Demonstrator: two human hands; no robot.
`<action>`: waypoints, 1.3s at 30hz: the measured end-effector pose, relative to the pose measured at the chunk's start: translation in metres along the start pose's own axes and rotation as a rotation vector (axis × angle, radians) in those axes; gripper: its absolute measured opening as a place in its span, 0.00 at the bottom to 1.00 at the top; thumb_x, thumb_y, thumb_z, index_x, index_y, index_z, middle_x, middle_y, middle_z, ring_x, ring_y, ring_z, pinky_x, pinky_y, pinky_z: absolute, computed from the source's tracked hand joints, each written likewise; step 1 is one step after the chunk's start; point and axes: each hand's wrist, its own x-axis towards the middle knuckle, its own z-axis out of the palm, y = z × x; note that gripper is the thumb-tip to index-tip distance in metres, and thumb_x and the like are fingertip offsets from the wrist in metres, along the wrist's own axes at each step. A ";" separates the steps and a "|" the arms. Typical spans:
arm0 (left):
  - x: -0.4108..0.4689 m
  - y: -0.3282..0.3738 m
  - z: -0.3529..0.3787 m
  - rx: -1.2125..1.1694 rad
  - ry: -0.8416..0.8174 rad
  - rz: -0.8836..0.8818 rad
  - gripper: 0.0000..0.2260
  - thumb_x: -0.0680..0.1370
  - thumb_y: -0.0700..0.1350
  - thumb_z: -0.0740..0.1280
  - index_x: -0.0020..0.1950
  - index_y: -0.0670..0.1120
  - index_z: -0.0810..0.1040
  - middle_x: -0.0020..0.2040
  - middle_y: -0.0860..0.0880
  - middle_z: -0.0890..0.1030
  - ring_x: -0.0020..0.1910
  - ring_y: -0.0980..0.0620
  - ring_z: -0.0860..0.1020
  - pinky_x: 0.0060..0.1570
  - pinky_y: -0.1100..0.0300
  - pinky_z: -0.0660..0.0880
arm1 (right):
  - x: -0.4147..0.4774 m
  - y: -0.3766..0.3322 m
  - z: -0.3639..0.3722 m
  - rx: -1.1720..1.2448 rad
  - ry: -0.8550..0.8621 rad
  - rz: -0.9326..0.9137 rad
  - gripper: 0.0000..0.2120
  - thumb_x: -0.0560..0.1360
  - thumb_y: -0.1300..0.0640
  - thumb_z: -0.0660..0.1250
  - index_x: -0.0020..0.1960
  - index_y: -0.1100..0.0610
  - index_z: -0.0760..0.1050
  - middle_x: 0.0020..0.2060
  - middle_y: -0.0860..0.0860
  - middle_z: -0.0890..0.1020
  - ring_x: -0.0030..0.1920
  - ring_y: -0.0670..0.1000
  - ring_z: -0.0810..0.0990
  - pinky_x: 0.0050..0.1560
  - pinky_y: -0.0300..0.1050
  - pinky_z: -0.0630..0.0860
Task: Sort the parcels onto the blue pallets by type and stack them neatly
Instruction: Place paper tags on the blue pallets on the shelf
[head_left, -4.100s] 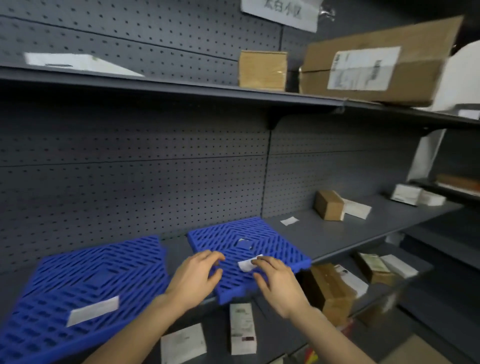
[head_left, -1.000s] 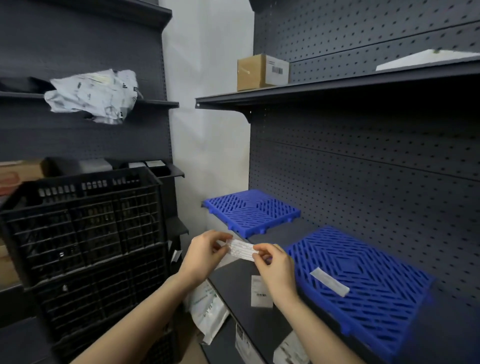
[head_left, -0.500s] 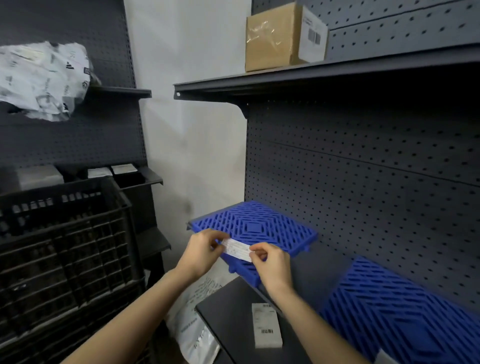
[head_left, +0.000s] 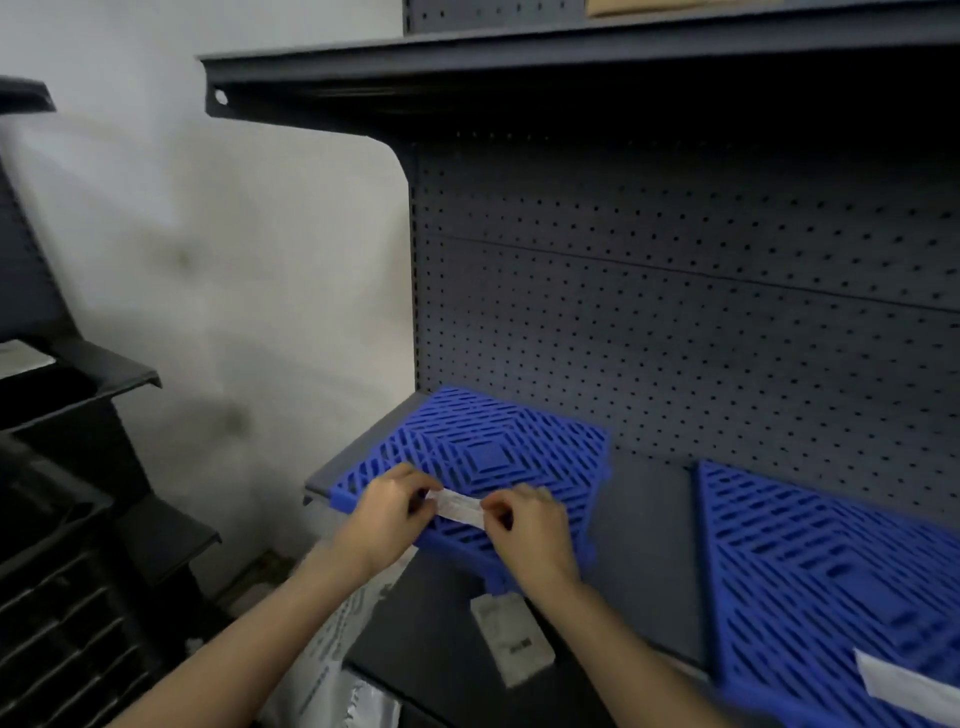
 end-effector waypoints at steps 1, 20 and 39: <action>0.000 -0.004 0.002 -0.014 0.016 0.028 0.07 0.77 0.42 0.68 0.54 0.46 0.81 0.47 0.52 0.75 0.39 0.58 0.72 0.44 0.66 0.69 | -0.002 -0.001 0.001 -0.041 0.010 -0.002 0.08 0.76 0.54 0.65 0.53 0.51 0.80 0.49 0.48 0.80 0.54 0.50 0.74 0.57 0.49 0.71; -0.033 -0.036 0.003 0.183 -0.160 0.301 0.29 0.79 0.66 0.46 0.68 0.51 0.73 0.69 0.56 0.73 0.68 0.56 0.69 0.69 0.61 0.60 | -0.048 -0.035 0.003 -0.315 -0.166 -0.001 0.50 0.62 0.31 0.23 0.77 0.49 0.54 0.77 0.43 0.56 0.76 0.43 0.50 0.72 0.44 0.36; -0.007 0.108 -0.103 -0.096 0.184 0.366 0.18 0.78 0.59 0.57 0.66 0.57 0.69 0.56 0.57 0.75 0.55 0.58 0.76 0.55 0.53 0.76 | -0.078 -0.054 -0.148 -0.192 0.063 -0.178 0.24 0.80 0.42 0.52 0.75 0.46 0.59 0.75 0.43 0.60 0.74 0.45 0.56 0.74 0.40 0.47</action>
